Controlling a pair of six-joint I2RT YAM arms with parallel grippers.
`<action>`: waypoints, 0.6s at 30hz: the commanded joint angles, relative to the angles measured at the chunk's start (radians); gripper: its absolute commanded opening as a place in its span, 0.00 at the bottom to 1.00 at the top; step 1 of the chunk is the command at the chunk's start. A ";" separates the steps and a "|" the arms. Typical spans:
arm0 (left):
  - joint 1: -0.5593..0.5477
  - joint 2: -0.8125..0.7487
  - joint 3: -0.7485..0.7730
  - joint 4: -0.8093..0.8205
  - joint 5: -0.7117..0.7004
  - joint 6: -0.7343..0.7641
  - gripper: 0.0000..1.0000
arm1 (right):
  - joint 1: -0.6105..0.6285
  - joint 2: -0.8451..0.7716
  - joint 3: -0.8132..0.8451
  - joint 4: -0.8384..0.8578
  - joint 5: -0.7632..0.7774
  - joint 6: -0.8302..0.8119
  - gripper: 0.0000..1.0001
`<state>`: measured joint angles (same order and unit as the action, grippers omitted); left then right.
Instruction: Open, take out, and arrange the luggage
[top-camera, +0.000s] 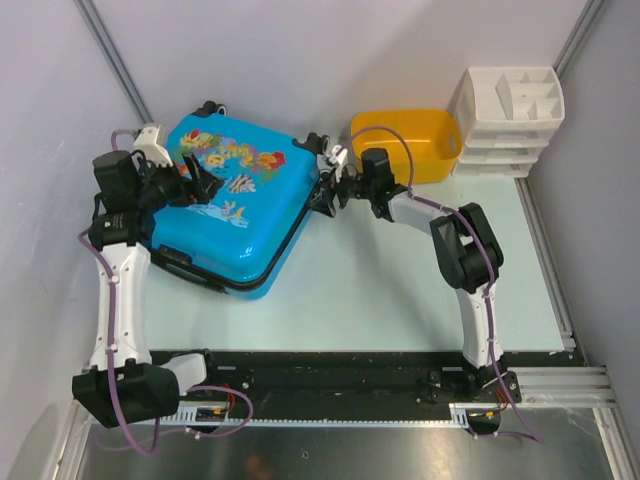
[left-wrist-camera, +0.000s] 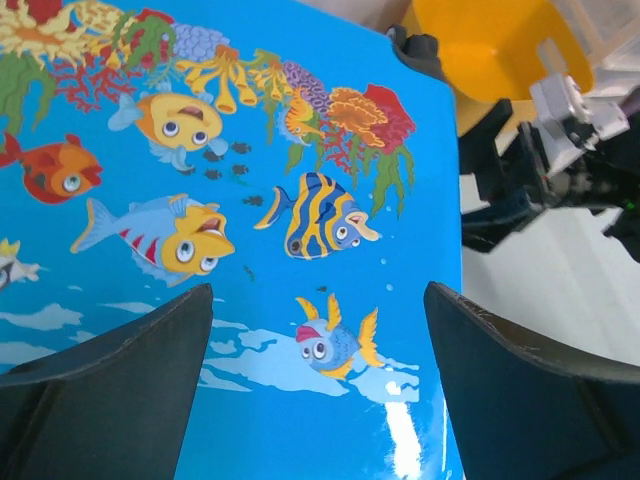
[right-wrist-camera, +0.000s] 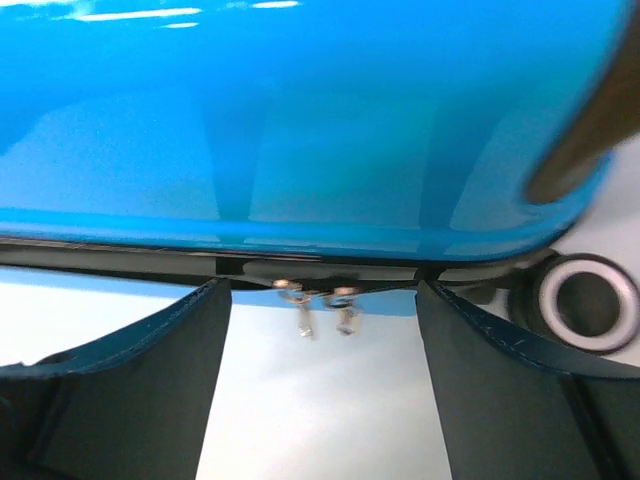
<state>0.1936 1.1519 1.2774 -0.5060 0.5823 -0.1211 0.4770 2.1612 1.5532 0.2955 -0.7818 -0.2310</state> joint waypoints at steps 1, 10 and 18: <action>-0.008 -0.047 0.000 -0.072 -0.100 0.058 0.91 | 0.198 -0.099 -0.086 0.008 -0.174 0.059 0.78; -0.019 -0.011 0.043 -0.097 -0.113 0.086 0.90 | 0.197 -0.259 -0.179 -0.007 -0.211 0.102 0.75; -0.029 0.029 0.097 -0.098 -0.032 0.116 0.90 | -0.041 -0.241 -0.062 0.030 -0.165 0.110 0.81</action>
<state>0.1802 1.1770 1.3170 -0.6102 0.4976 -0.0669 0.5499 1.9484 1.3968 0.2909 -0.9329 -0.1204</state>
